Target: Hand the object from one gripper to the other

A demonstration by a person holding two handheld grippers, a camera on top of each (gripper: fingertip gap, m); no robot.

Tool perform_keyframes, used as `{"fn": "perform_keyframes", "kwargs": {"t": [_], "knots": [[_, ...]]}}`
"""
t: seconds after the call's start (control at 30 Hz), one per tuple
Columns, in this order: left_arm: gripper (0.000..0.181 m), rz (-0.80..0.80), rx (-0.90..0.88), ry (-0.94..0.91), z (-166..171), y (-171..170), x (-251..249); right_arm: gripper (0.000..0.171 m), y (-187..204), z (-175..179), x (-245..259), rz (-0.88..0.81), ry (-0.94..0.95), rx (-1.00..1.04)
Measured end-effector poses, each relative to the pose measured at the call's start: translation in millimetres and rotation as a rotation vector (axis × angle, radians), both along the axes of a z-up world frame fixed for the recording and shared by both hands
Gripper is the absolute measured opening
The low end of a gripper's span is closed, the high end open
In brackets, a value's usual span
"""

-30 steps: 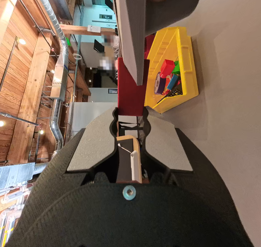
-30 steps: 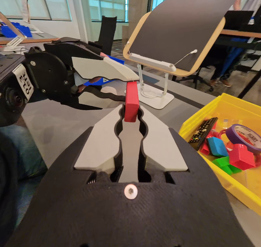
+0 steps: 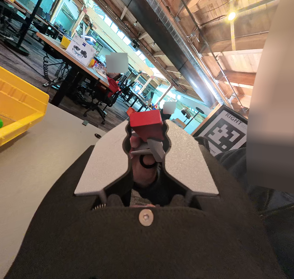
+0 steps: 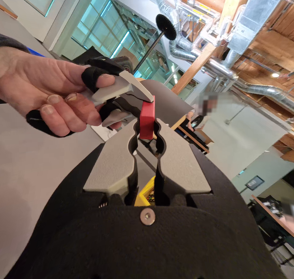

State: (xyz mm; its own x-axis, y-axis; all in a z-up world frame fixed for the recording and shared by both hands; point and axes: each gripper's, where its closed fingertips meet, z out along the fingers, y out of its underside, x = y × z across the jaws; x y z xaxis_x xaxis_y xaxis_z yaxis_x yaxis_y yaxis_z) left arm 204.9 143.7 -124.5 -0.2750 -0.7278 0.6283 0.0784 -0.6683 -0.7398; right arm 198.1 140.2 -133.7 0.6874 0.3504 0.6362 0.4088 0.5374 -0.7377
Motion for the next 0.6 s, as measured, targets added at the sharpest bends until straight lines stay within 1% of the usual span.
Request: {"fn": "perform_keyframes", "kwargs": {"t": [0.03, 0.07, 0.17, 0.27, 0.37, 0.47, 0.5, 0.53, 0.57, 0.6], "knots": [[0.037, 0.003, 0.016, 0.012, -1, 1, 0, 0.016, -2, -2, -2, 0.037, 0.003, -0.028], [0.036, 0.009, 0.054, 0.031, -2, 2, -1, 0.021, -5, -3, -4, 0.083, 0.011, -0.058], [0.035, 0.082, 0.302, 0.136, -7, 10, -7, 0.045, -11, -9, -4, 0.207, 0.013, -0.214], [0.035, 0.07, 0.538, 0.212, -7, 8, -12, 0.059, -9, -16, -3, 0.327, 0.079, -0.469], [0.036, 0.055, 0.734, 0.295, -8, 4, -11, 0.057, -8, -23, -9, 0.457, 0.15, -0.675], [0.036, 0.004, 0.856, 0.333, -8, -7, -9, 0.053, -8, -31, -20, 0.525, 0.136, -0.747], [0.036, -0.025, 0.892, 0.352, -11, -11, -8, 0.049, -8, -33, -23, 0.549, 0.134, -0.763], [0.036, -0.063, 0.915, 0.364, -14, -17, -8, 0.039, -9, -37, -26, 0.57, 0.124, -0.784], [0.036, -0.082, 0.929, 0.376, -16, -19, -8, 0.032, -10, -40, -28, 0.585, 0.111, -0.797], [0.036, -0.096, 0.941, 0.393, -19, -21, -7, 0.032, -11, -42, -30, 0.596, 0.102, -0.8]]}}
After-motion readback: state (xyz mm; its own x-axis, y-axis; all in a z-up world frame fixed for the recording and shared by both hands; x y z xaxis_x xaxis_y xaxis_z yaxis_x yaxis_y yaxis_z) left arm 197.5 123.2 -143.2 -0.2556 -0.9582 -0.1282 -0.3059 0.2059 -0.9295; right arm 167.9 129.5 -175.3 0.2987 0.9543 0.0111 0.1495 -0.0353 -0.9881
